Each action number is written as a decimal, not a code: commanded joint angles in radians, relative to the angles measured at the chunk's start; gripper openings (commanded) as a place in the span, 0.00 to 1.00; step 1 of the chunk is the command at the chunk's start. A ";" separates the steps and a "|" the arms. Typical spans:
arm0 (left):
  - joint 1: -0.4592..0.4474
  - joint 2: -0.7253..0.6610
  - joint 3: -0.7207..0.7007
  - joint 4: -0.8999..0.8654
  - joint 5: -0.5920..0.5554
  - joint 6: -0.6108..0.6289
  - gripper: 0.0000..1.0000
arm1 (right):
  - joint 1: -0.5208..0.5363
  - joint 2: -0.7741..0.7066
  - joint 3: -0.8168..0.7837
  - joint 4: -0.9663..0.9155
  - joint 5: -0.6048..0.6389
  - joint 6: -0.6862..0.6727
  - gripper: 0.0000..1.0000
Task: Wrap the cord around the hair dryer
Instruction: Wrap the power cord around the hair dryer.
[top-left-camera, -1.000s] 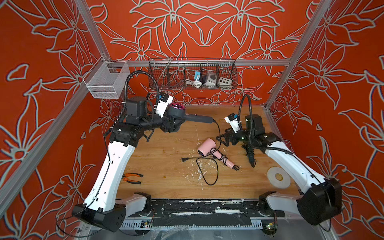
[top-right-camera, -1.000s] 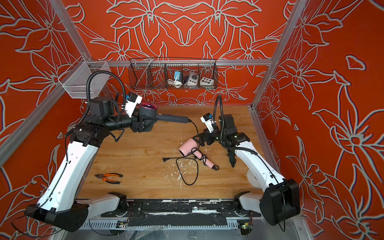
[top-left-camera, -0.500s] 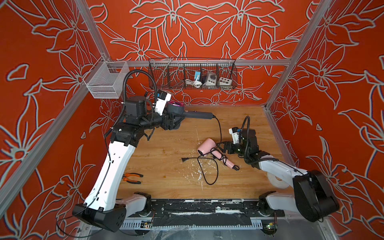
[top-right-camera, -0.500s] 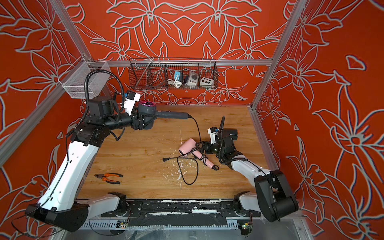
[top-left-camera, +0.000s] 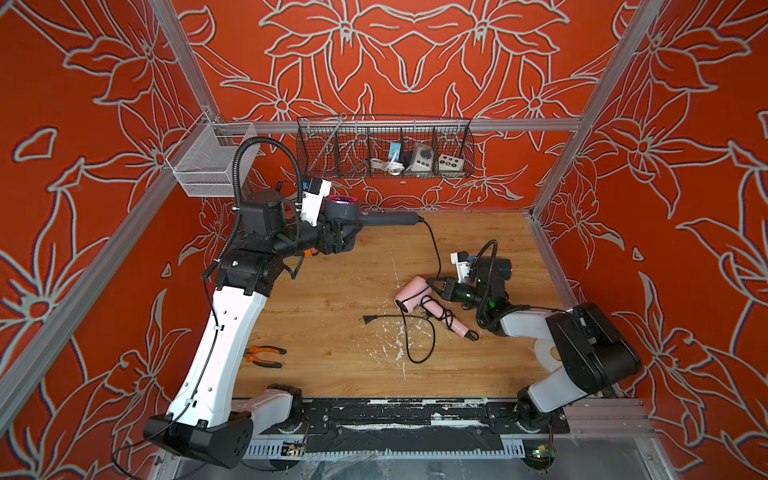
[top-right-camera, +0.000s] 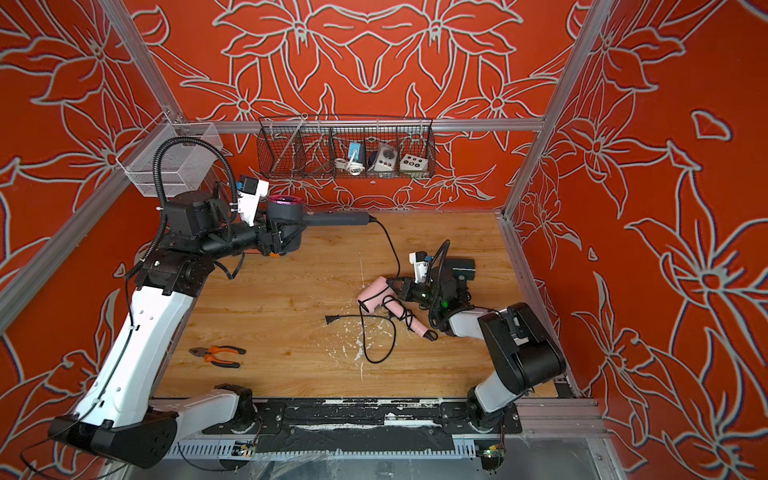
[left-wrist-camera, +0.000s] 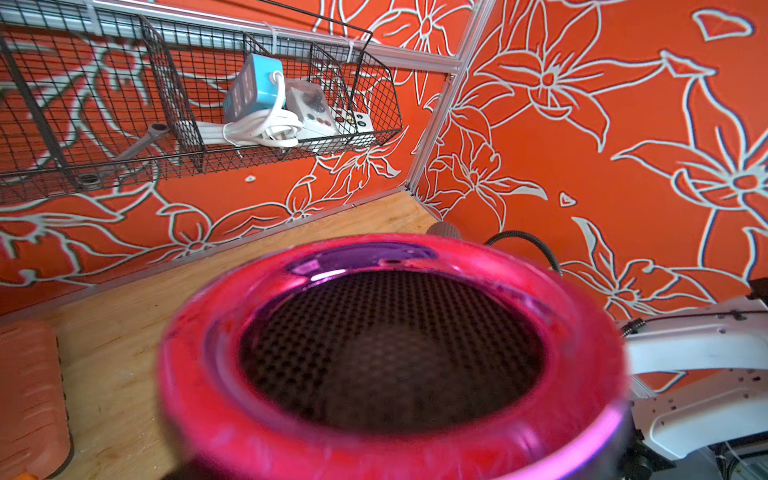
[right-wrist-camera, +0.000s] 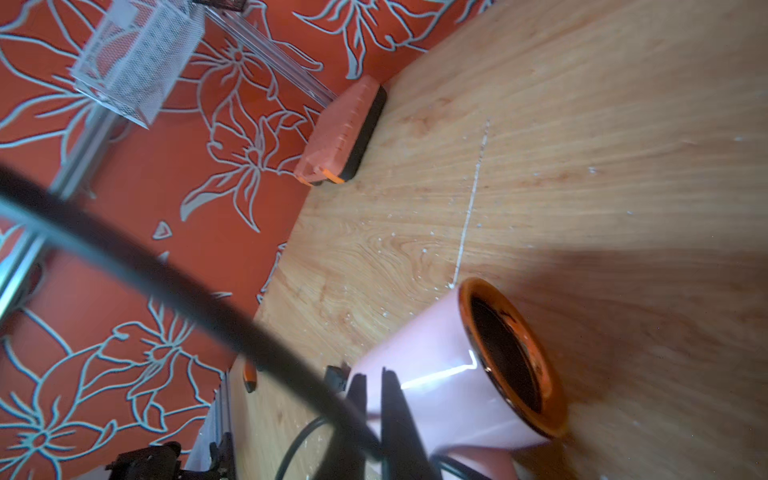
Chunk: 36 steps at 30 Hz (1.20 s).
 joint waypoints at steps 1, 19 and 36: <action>0.029 -0.037 0.000 0.122 -0.009 -0.044 0.00 | 0.004 -0.064 0.027 -0.008 -0.035 -0.013 0.00; 0.136 0.008 -0.027 0.453 0.030 -0.310 0.00 | -0.008 -0.263 0.963 -1.582 0.423 -0.905 0.00; 0.139 0.040 -0.067 0.641 0.109 -0.469 0.00 | -0.039 -0.097 1.579 -1.763 0.775 -1.184 0.00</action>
